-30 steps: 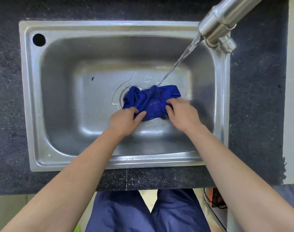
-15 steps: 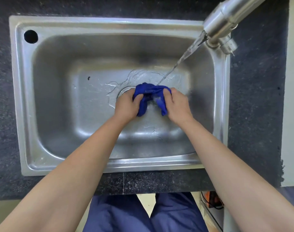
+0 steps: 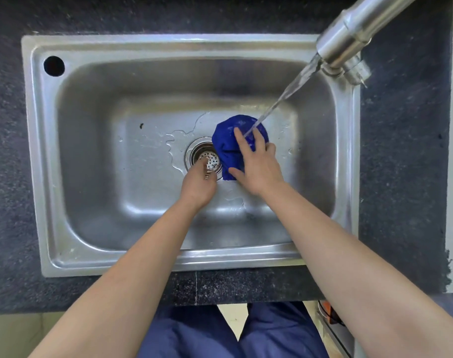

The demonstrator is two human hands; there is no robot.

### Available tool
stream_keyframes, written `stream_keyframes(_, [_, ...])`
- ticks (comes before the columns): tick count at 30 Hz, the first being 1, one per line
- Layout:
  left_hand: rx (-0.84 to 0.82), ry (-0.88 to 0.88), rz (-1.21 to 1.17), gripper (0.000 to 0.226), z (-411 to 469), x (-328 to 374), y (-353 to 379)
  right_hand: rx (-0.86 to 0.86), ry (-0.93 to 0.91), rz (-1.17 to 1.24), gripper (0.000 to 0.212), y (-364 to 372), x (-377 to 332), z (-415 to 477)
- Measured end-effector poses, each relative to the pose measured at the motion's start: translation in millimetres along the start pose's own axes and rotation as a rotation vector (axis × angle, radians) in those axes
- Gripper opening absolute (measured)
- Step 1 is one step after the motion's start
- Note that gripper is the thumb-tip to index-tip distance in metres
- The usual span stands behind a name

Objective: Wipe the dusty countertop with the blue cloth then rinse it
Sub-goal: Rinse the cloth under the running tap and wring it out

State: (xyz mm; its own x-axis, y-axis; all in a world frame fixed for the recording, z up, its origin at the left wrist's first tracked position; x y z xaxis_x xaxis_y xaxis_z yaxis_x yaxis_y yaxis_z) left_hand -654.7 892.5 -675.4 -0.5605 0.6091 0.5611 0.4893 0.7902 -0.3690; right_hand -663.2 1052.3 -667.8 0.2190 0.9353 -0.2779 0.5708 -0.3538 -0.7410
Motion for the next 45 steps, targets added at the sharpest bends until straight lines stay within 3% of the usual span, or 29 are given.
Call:
stream_keyframes(2, [0.022,-0.013,-0.022,0.051,0,-6,-4,0.008,-0.027,-0.044,0.075,5,-7,9])
stream_keyframes(6, [0.046,-0.036,-0.078,0.05,4,-5,-8,0.033,-0.022,0.221,0.033,-6,-5,9])
stream_keyframes(10, [0.05,-0.057,-0.079,0.048,10,-5,-9,0.095,0.165,0.618,0.051,-25,8,-6])
stream_keyframes(12, [0.052,-0.063,-0.078,0.048,11,-6,-10,0.149,0.228,0.745,0.048,-28,20,-10])
stream_keyframes(14, [0.057,-0.065,-0.069,0.049,13,-8,-11,0.128,0.221,0.529,0.043,-28,30,-12])
stream_keyframes(16, [0.06,-0.064,-0.068,0.049,14,-10,-12,0.056,0.139,0.336,0.08,-28,34,-13])
stream_keyframes(18, [0.061,-0.065,-0.073,0.049,16,-10,-12,-0.003,-0.03,0.145,0.102,-26,31,-12])
stream_keyframes(20, [0.059,-0.068,-0.075,0.049,16,-11,-12,-0.066,-0.155,-0.059,0.104,-15,28,-5])
stream_keyframes(22, [0.058,-0.07,-0.077,0.048,16,-12,-12,-0.011,-0.144,-0.075,0.086,-7,27,3])
stream_keyframes(24, [0.055,-0.073,-0.08,0.048,15,-12,-12,0.121,-0.098,0.065,0.061,-12,26,11])
stream_keyframes(27, [0.05,-0.077,-0.082,0.048,15,-12,-12,0.147,-0.008,0.318,0.04,-26,24,19])
stream_keyframes(30, [0.061,-0.069,-0.081,0.047,15,-11,-12,0.147,0.123,0.759,0.036,-31,19,3])
stream_keyframes(32, [0.066,-0.074,-0.094,0.046,15,-10,-12,0.084,0.199,0.888,0.04,-22,19,-10])
stream_keyframes(35, [0.066,-0.063,-0.125,0.043,14,-9,-11,-0.019,0.174,0.451,0.037,-17,28,-26])
stream_keyframes(37, [0.077,-0.049,-0.137,0.04,14,-8,-11,0.064,0.125,0.243,0.036,-21,36,-31])
stream_keyframes(39, [0.094,-0.026,-0.126,0.035,13,-5,-10,0.128,-0.018,0.153,0.058,-21,32,-29])
stream_keyframes(41, [0.084,0.021,-0.118,0.031,11,1,-7,0.018,-0.156,0.086,0.079,-13,24,-19])
stream_keyframes(43, [0.05,0.091,-0.076,0.041,11,5,0,-0.067,-0.194,0.057,0.079,-4,19,-6])
stream_keyframes(45, [0.007,0.134,0.025,0.043,13,6,7,-0.054,-0.171,0.108,0.067,-2,17,2])
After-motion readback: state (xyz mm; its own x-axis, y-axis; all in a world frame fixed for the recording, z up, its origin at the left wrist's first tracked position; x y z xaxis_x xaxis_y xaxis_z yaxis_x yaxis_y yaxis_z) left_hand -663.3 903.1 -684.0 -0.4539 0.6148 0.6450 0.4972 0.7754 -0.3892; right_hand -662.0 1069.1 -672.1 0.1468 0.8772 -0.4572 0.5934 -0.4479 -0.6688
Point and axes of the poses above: each hand's wrist, its own z-axis towards the middle knuckle, its own y-axis out of the palm, x = y × z, the point moved 4 cm from there along z, towards the middle knuckle, and after that the axes turned 4 degrees about -x, right-handed, at the moved point
